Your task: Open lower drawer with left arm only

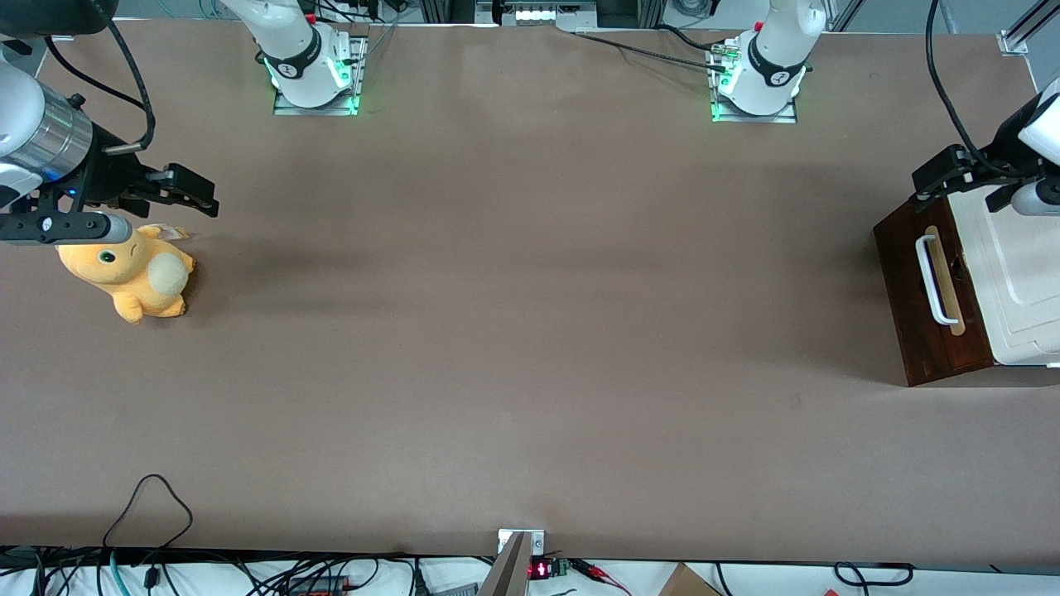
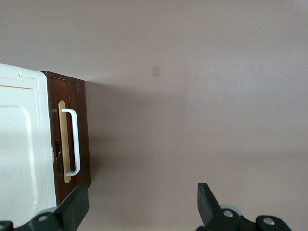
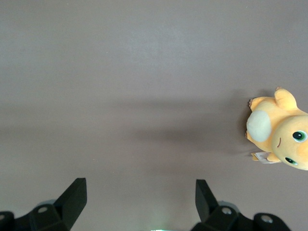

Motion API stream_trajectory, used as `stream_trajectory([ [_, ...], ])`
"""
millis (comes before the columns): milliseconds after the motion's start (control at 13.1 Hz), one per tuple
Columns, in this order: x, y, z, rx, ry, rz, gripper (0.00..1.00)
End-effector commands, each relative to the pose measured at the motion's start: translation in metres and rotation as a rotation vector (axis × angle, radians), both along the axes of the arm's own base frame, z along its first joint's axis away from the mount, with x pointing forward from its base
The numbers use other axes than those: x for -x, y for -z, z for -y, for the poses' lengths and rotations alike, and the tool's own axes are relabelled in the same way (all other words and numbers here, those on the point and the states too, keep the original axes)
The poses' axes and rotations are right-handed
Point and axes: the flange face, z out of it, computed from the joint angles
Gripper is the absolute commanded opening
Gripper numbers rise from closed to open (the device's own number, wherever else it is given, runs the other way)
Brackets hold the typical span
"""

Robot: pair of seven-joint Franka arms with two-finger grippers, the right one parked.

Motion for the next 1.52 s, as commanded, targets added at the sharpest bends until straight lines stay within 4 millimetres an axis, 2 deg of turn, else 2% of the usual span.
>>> stream_trajectory([
  [0,0.0,-0.005,-0.001,0.025,0.012,-0.03,1.0],
  [838,0.003,0.008,-0.004,0.012,0.015,-0.105,1.0],
  [1143,0.001,0.021,-0.004,0.009,0.003,-0.13,1.0],
  [1295,0.0,0.03,-0.005,-0.114,0.019,-0.153,1.0],
  [1448,-0.006,0.051,0.012,-0.271,0.061,-0.186,1.0],
])
